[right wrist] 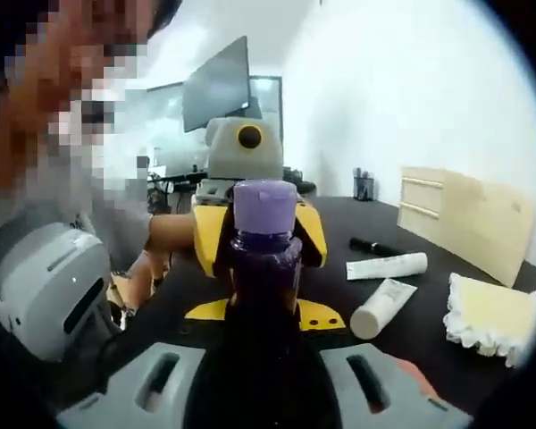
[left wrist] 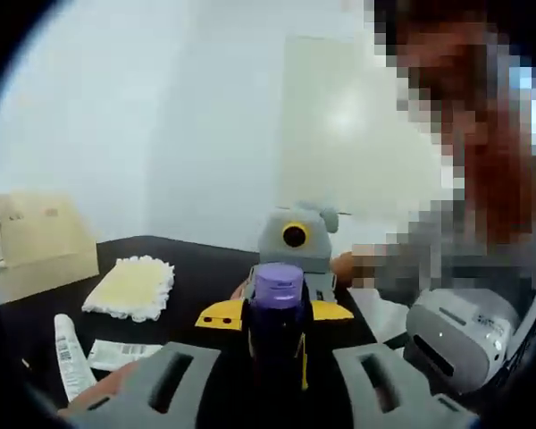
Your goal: Open the drawer, pick up the cosmetic bottles from the table one by one, place them into the drawer, release the gripper, close the drawer, and move the gripper away
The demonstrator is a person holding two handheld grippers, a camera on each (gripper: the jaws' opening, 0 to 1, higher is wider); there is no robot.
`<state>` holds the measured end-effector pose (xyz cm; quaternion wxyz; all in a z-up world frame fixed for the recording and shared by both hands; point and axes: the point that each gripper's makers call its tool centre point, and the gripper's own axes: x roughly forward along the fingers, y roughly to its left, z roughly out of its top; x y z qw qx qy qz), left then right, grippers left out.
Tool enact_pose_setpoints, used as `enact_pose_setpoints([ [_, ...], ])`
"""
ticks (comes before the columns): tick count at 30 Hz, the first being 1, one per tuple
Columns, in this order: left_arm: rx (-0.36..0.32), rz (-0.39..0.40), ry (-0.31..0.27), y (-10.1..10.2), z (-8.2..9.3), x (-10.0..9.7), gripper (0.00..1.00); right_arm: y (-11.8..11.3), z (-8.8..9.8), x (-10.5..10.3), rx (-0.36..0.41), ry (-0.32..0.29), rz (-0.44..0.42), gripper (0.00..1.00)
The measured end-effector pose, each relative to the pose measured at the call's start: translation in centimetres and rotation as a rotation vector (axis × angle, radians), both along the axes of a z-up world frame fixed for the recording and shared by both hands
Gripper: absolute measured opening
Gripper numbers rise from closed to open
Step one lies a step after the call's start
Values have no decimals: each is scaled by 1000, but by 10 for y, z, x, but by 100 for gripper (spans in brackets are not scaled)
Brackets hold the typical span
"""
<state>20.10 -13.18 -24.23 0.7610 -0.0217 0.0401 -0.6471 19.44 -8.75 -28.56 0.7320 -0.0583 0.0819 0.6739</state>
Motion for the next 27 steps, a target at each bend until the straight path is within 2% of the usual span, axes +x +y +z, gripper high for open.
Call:
enact_pose_setpoints([
  [6,0,-13,10,-4,-3,-3,24,0,7,-3,30,-16,4,22],
  [13,-51,-32,27,-10,3,-6,23,3,12,-8,52,-16,18,22],
  [22,-29,-42,23,-10,-1,-10,21,5,9,-11,54,11,33,23],
  [25,-24,-29,34,-8,-3,-6,21,3,9,-8,49,-27,39,24],
  [27,-23,-19,37,-5,-3,-4,21,-3,6,-4,17,-52,32,27],
])
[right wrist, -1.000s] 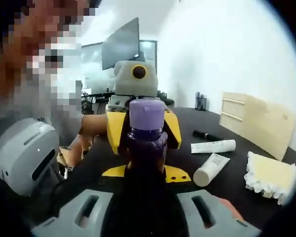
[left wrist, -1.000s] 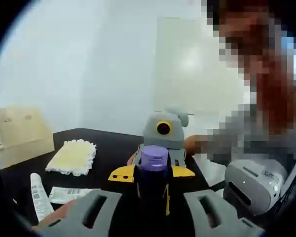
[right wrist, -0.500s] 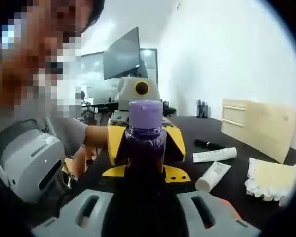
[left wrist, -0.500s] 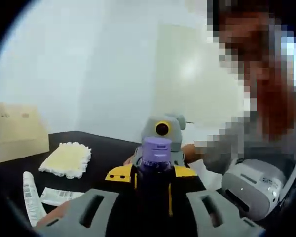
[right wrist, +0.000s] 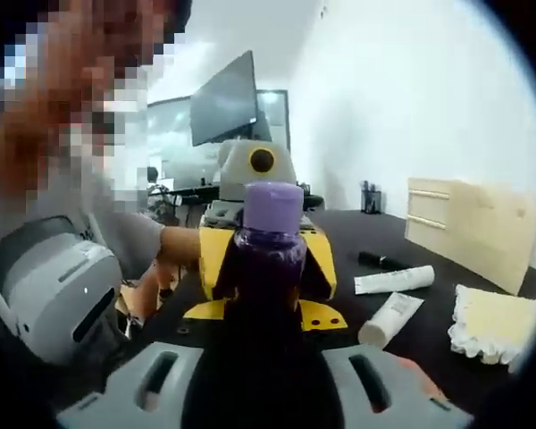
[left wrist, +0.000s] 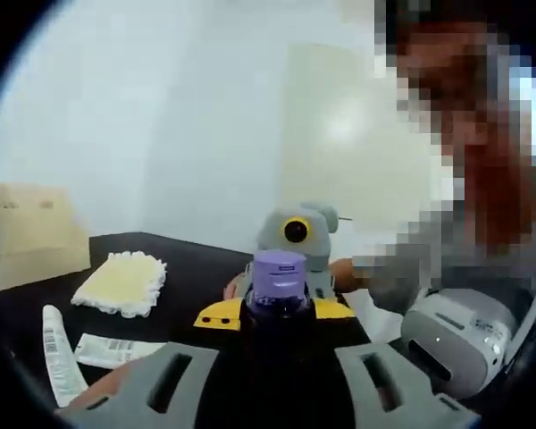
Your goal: Open the drawer, pick up the cosmetic bottles from the table one by one, place them into the drawer, release the gripper, close the drawer, and move the gripper away
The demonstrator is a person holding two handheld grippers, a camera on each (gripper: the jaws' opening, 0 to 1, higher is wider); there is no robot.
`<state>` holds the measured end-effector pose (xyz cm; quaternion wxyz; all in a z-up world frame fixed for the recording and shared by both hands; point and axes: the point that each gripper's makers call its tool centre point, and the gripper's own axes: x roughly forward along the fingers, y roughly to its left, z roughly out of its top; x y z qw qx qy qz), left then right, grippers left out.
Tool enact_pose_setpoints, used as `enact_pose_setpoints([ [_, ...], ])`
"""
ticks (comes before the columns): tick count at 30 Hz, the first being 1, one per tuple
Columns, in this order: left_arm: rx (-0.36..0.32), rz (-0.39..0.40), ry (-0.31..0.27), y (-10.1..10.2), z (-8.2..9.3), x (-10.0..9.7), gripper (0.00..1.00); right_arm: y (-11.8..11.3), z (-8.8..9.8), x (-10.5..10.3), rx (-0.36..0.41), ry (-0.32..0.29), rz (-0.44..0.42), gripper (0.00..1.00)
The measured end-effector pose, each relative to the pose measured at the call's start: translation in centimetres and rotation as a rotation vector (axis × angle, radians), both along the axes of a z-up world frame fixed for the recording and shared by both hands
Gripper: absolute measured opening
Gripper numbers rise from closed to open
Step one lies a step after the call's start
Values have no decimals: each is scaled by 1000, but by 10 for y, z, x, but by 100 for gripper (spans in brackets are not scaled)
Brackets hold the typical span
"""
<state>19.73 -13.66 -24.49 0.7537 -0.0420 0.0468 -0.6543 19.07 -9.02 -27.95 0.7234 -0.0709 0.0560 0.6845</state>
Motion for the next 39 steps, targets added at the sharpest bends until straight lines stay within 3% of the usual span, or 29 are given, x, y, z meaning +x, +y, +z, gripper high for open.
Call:
enact_pose_setpoints([
  [5,-17,32,-14,7,6,5,21,-32,11,12,-4,7,-9,27],
  [7,-23,41,-17,9,7,7,21,-39,29,17,82,1,-29,27],
  [9,-27,45,-14,10,7,7,21,-45,51,16,179,74,-28,27],
  [12,-24,54,-23,10,7,9,21,-47,61,17,214,93,-23,27],
  [18,-11,57,-30,8,5,9,21,-41,61,18,193,91,-31,29],
  [28,-28,73,-40,11,9,10,21,-7,86,6,191,77,26,32],
  [39,-49,73,-71,13,17,5,21,17,86,3,179,95,53,28],
])
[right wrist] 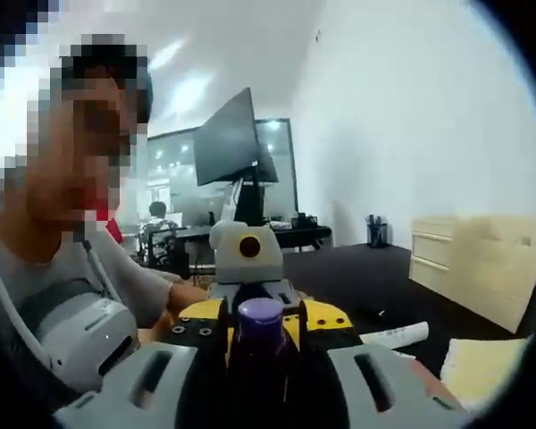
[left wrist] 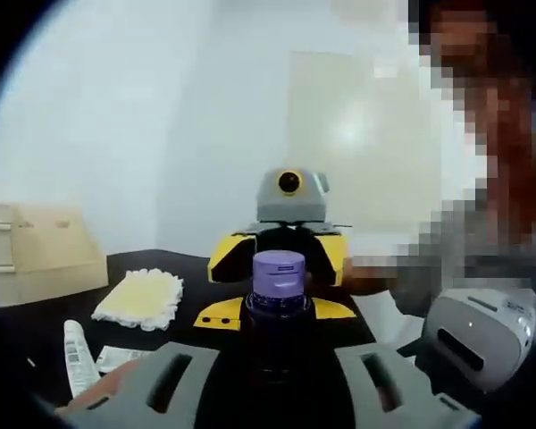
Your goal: Open the drawer, pick up the cosmetic bottles from the table one by one, place them into the drawer, release the gripper, close the drawer, and move the gripper away
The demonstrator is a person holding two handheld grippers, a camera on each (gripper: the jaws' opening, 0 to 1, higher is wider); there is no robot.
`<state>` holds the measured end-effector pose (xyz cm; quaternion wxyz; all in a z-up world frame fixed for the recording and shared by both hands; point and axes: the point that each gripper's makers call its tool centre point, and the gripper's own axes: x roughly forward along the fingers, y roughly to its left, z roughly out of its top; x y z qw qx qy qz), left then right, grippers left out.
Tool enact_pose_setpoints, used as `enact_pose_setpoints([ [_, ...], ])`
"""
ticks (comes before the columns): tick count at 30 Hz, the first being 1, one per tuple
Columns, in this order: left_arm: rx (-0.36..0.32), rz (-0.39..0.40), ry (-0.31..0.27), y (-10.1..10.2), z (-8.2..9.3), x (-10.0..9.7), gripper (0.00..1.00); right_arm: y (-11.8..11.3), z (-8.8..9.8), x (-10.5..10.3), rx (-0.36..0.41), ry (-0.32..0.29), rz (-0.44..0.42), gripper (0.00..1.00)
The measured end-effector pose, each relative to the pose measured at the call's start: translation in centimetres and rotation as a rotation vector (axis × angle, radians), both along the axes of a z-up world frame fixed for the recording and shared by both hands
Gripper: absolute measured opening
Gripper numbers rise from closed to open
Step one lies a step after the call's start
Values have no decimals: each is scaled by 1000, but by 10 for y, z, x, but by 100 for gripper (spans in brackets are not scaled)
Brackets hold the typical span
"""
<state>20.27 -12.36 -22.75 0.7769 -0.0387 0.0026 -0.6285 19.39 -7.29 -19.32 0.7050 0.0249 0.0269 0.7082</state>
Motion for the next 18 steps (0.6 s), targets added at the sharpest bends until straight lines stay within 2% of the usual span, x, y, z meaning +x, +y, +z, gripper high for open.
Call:
enact_pose_setpoints([
  [7,-9,4,-18,1,4,-2,21,8,0,-3,-4,-5,11,27],
  [18,-6,10,-27,2,4,-1,21,9,3,-3,13,-15,3,18],
])
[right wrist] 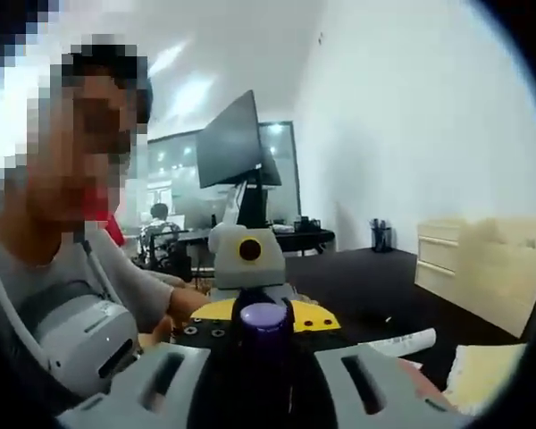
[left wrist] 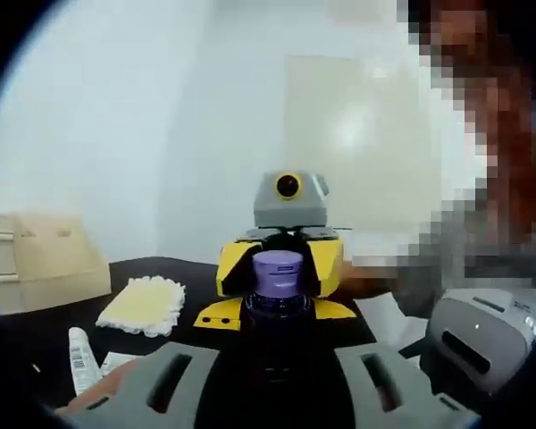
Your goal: Open the drawer, pick up the cosmetic bottles from the table one by one, place them into the drawer, release the gripper, close the drawer, and move the gripper away
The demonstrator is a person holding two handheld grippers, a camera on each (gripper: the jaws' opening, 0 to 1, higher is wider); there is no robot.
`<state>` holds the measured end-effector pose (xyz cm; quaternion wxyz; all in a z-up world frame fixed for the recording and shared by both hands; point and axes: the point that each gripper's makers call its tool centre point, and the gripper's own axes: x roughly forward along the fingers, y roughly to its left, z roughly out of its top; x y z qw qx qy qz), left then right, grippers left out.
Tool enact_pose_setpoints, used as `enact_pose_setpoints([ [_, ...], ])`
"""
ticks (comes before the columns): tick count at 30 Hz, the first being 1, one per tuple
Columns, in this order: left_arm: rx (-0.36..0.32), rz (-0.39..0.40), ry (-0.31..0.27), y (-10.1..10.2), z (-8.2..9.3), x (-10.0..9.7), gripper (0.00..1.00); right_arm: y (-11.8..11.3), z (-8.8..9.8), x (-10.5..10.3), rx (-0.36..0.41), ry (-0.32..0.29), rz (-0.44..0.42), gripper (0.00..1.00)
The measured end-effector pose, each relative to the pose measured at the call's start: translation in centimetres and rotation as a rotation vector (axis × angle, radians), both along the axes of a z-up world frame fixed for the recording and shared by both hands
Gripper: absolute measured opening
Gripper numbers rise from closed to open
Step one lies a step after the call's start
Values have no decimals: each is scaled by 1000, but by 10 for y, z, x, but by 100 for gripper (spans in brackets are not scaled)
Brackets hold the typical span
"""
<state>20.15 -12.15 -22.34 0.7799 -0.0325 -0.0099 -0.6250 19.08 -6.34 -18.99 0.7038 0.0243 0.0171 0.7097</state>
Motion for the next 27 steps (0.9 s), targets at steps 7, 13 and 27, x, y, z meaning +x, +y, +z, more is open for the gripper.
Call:
enact_pose_setpoints([
  [7,-7,-3,6,-1,-1,1,21,-1,-2,0,-18,-9,-2,17],
  [13,-22,13,-19,1,2,4,29,-2,-2,0,-30,-8,-1,16],
  [27,11,11,48,12,-6,24,44,-12,8,27,-26,-7,-69,17],
])
